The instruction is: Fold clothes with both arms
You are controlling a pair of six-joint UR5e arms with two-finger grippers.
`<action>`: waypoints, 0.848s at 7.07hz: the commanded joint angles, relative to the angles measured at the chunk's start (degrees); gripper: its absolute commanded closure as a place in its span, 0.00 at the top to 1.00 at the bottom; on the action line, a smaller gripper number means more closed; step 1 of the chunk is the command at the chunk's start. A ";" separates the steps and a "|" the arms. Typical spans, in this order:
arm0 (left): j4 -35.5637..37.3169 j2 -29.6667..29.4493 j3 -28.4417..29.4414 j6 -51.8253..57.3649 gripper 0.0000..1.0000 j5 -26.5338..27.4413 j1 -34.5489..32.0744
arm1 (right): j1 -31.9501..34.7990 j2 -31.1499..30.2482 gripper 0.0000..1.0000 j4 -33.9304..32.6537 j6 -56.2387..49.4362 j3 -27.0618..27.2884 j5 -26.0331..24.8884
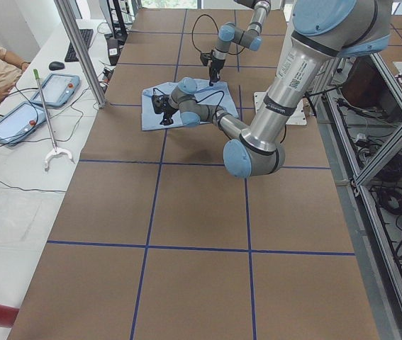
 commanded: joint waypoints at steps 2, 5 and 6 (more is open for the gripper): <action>0.00 -0.03 -0.01 0.00 0.63 0.00 0.00 | 1.88 -0.78 0.00 0.09 -0.43 0.33 0.95; 0.18 -0.03 -0.18 -0.09 0.63 0.00 0.09 | 1.62 -3.95 0.00 0.18 0.62 1.21 0.08; 0.18 -0.03 -0.18 -0.09 0.63 0.00 0.09 | 1.45 -4.65 0.00 0.18 0.89 1.30 -0.01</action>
